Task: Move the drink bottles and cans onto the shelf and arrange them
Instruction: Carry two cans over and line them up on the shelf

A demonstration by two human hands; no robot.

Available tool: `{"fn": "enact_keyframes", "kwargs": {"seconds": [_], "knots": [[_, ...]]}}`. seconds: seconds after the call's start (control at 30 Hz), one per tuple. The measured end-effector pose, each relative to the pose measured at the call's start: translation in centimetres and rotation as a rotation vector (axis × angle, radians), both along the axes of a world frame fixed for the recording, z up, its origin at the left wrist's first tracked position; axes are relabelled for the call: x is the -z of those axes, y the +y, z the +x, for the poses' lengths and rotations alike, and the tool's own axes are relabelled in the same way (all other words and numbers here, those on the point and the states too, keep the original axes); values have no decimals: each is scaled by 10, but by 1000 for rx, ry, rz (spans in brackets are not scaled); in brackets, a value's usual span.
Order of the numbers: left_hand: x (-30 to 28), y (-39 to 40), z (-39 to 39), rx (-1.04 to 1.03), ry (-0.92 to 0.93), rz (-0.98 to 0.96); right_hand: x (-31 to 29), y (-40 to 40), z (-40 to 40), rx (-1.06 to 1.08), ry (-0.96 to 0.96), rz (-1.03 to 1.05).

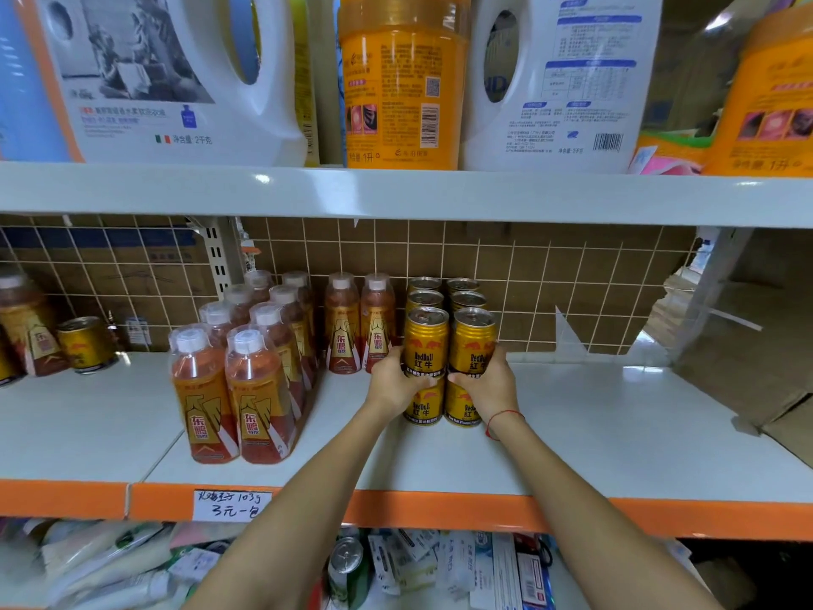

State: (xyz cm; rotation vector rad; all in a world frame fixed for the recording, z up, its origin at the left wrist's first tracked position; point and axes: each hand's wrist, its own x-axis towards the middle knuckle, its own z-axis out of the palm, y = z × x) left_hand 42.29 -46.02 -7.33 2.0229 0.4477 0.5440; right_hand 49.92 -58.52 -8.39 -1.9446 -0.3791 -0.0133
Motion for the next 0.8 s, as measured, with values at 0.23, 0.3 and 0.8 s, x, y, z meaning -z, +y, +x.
{"fn": "enact_keyframes", "kwargs": {"seconds": [0.23,0.3,0.8], "knots": [[0,0,0,-7,10,-13,3,0,1,-5,-15,11],[-1,0,0,-8,12,-15,4,1,1,7,-18,11],[1,1,2,0,19,-38,6,6,-3,86,-72,-13]]}}
